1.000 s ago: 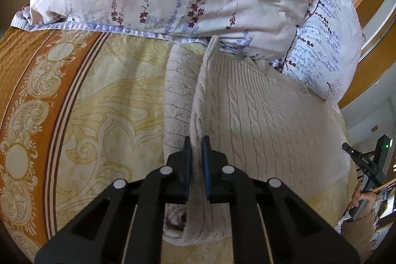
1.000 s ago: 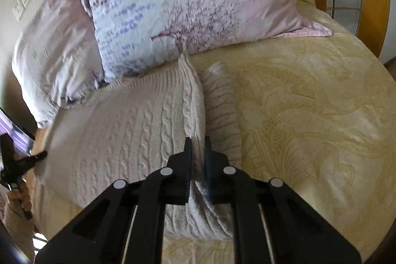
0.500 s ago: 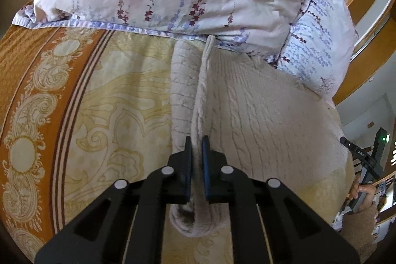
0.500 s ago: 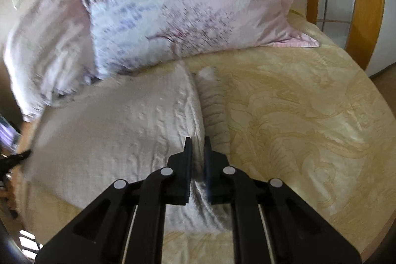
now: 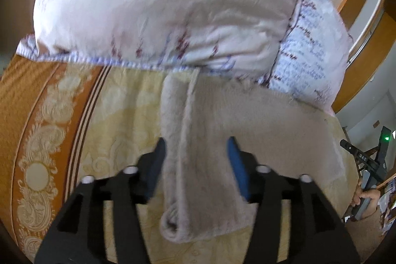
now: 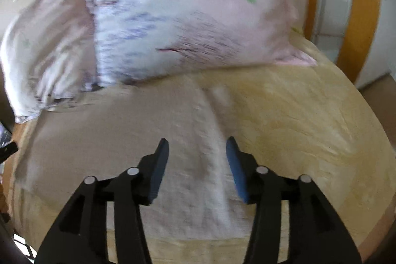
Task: Fold small clothes
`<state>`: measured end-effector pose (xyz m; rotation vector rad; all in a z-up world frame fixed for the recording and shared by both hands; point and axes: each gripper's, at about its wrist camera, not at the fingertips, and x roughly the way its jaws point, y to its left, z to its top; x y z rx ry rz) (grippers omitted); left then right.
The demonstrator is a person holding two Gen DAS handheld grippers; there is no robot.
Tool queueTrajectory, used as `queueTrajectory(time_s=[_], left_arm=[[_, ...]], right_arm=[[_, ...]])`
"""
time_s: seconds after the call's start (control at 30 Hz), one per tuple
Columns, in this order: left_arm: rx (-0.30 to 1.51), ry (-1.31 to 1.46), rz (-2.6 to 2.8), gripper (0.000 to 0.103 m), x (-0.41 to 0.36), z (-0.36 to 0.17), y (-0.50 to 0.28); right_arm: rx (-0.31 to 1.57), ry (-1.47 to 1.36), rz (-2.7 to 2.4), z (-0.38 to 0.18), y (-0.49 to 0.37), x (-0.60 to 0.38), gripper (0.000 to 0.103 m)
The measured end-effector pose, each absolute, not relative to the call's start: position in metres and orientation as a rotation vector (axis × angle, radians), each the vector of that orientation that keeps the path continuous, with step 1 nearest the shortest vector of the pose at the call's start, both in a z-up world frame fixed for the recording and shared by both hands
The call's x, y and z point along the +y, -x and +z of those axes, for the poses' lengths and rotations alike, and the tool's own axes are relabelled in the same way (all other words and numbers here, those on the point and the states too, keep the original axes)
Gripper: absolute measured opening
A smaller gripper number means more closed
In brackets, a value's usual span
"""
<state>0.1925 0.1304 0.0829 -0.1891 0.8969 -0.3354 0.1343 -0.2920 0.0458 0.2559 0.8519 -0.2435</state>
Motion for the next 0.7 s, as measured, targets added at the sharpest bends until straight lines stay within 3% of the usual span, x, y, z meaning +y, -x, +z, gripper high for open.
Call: queueTrajectory(time_s=[0.07,0.13,0.37,0.7], left_arm=[[0.883,0.169,-0.343,0.072,0.117,0.087,-0.192],[0.89,0.127,-0.348,0.077,0.097,0.086,-0.194],[0.989,0.013,-0.317,0.078,0.061,0.051,-0.209],[0.981,-0.006,-0.326,0.081,0.065,0.036,-0.202]], right_arm=[[0.849,-0.237,-0.174,0.047,-0.145,-0.27,0.059],[0.861,-0.201,-0.13,0.044,-0.159,-0.248,0.059],[0.992,-0.131,-0.137,0.006,-0.191,-0.208,0.061],[0.93,-0.091,-0.189,0.0,-0.173,-0.198,0.062]])
